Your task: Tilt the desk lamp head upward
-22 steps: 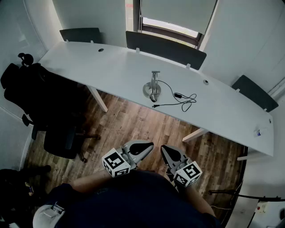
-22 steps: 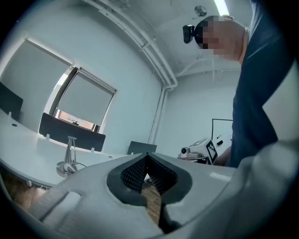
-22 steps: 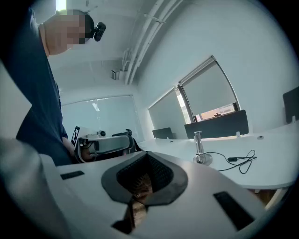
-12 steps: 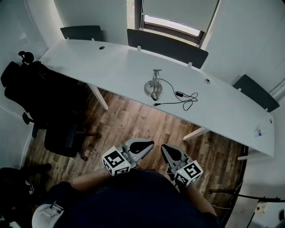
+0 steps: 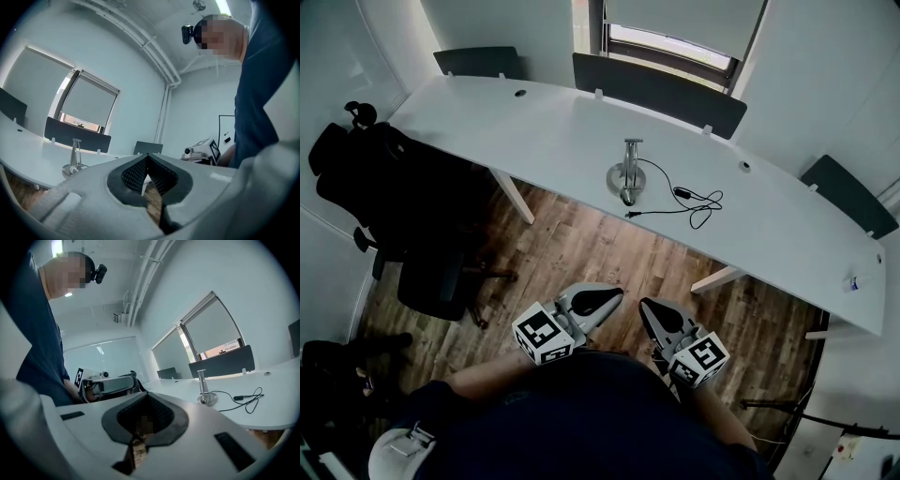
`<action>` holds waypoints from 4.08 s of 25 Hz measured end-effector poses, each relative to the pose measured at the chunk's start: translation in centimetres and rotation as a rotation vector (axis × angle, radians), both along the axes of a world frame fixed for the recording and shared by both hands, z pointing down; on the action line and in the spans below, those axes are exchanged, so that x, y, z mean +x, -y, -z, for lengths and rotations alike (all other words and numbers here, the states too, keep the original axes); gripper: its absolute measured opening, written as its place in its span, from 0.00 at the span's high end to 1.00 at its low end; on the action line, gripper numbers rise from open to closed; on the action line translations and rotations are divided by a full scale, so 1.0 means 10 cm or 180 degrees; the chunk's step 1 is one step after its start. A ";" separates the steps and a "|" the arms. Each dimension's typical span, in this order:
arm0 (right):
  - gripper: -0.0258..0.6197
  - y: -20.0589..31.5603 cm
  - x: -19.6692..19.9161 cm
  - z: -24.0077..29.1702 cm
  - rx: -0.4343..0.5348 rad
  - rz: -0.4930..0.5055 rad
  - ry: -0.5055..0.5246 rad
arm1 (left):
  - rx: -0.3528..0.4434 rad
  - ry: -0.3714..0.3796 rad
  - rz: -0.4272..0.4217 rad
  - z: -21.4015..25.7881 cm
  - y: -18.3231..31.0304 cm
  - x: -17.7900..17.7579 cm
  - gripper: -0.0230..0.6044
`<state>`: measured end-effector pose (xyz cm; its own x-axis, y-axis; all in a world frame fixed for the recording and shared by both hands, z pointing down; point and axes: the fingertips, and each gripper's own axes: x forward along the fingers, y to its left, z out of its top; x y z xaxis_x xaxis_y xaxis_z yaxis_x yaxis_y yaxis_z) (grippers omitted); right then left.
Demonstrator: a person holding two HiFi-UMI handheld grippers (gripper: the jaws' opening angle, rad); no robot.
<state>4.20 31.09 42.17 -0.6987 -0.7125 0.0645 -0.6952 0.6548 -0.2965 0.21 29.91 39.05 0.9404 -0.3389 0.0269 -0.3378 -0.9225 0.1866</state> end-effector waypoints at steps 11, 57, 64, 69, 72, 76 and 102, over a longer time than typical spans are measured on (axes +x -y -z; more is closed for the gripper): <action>0.95 0.43 0.23 -0.10 -0.0021 0.0101 -0.0045 | 0.0065 -0.0049 0.0287 -0.06 0.60 -0.01 0.95; 0.95 3.80 0.33 -0.56 -0.0552 0.0179 -0.0100 | 0.0413 0.0622 -0.0289 -1.00 4.08 0.34 0.95; 0.95 3.92 0.40 -0.74 -0.0666 0.0170 -0.0153 | 0.0502 0.0901 -0.0279 -1.30 4.28 0.39 0.95; 0.94 4.04 0.43 -0.82 -0.0684 0.0185 -0.0221 | 0.0517 0.1074 -0.0368 -1.56 4.39 0.45 0.89; 0.94 4.10 0.46 -0.90 -0.0739 0.0186 -0.0283 | 0.0540 0.1144 -0.0367 -1.64 4.47 0.49 0.83; 0.89 4.16 0.48 -1.00 -0.0817 0.0200 -0.0322 | 0.0530 0.1204 -0.0394 -1.64 4.55 0.53 0.76; 0.73 4.09 0.07 -1.50 -0.1162 0.1870 -0.0254 | 0.0957 0.1109 -0.1268 -1.75 4.60 0.91 0.71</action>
<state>4.95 -9.77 57.15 -0.9450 -0.1409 0.2952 -0.2851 0.7972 -0.5322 9.28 -16.05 56.59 0.9496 -0.0031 0.3135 0.0500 -0.9857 -0.1611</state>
